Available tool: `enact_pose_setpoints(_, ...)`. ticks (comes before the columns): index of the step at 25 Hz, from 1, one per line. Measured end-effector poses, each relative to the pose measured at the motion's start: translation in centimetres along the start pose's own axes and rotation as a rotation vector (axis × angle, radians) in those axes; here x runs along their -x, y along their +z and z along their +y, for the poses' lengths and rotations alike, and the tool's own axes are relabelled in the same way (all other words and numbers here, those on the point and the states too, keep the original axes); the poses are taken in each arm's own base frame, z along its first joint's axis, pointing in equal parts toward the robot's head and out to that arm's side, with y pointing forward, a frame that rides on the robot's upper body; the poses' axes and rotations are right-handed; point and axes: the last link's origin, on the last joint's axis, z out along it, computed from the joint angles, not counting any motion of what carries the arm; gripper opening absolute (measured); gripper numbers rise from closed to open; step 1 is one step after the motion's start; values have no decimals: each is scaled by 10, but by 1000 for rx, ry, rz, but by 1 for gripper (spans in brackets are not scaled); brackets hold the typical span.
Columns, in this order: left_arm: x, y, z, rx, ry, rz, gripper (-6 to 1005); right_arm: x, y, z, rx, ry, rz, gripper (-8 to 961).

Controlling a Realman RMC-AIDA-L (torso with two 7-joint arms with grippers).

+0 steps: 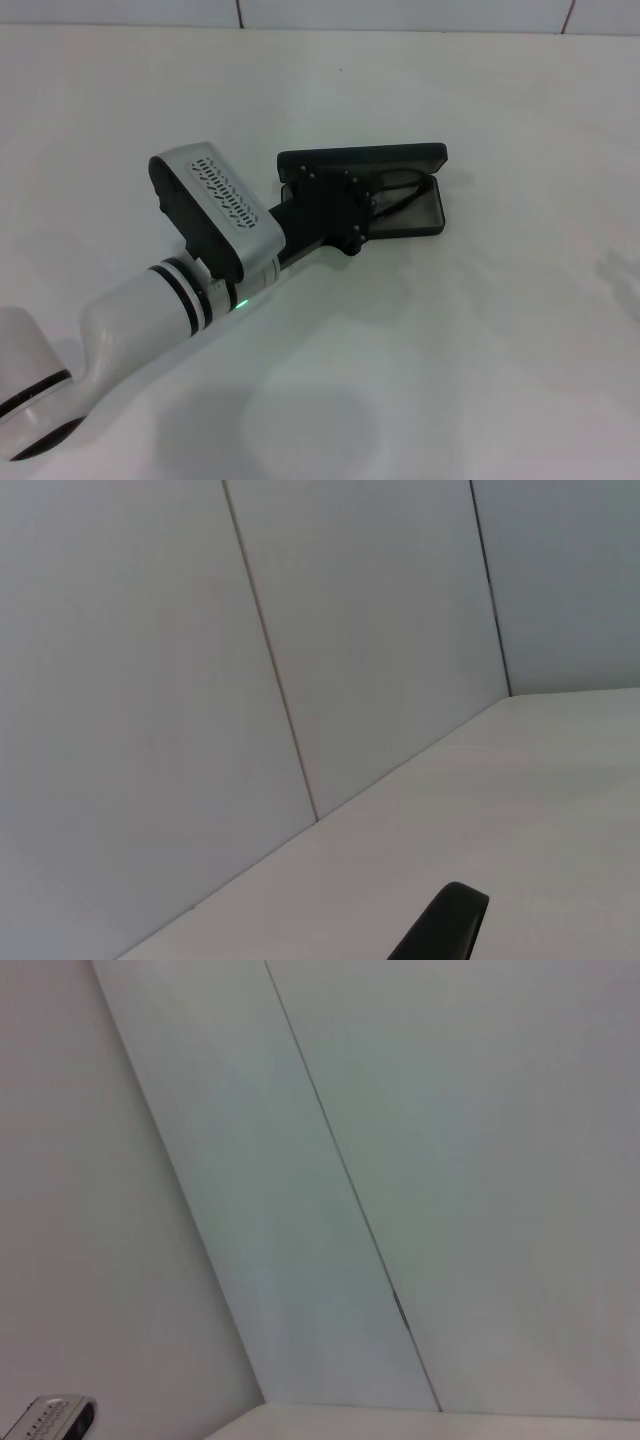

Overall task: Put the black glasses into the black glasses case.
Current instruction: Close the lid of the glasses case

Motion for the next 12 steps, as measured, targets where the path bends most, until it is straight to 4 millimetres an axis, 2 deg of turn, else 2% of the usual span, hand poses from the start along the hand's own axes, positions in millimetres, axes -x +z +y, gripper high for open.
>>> enact_pose_setpoints(12, 1, 0, -4, -39, 17, 0, 48, -1, 1, 1, 9, 1, -3, 151)
